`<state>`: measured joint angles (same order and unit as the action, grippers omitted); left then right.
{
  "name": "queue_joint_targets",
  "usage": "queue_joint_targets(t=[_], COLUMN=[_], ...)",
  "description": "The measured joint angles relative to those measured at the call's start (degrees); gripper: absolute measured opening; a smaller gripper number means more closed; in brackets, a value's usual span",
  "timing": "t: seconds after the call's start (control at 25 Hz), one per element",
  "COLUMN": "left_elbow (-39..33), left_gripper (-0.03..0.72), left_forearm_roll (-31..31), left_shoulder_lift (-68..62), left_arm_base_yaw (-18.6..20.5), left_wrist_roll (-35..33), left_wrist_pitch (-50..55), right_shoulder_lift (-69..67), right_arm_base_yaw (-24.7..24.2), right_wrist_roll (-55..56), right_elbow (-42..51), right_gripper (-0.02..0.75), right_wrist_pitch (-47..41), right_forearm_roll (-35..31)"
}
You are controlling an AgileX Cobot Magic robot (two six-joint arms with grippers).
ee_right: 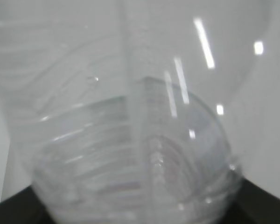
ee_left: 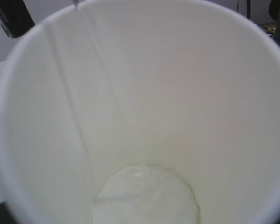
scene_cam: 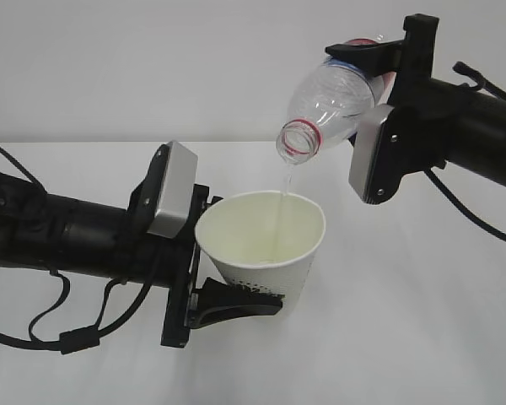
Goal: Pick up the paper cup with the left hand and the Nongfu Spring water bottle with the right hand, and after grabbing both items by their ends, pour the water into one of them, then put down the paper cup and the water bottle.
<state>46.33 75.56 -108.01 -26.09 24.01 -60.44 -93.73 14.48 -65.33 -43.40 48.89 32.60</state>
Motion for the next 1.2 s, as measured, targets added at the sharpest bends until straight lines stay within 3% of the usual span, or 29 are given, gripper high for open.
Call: queue_joint_targets(t=[1.2], left_elbow=[0.0], left_gripper=[0.524], left_forearm_roll=[-0.2], left_shoulder_lift=[0.0], left_arm_base_yaw=[0.0], left_wrist_roll=[0.0], left_wrist_pitch=[0.0], right_shoulder_lift=[0.0], right_arm_base_yaw=[0.0], right_wrist_roll=[0.0], right_elbow=[0.0], right_gripper=[0.482], right_wrist_pitch=[0.0], right_forearm_roll=[0.0])
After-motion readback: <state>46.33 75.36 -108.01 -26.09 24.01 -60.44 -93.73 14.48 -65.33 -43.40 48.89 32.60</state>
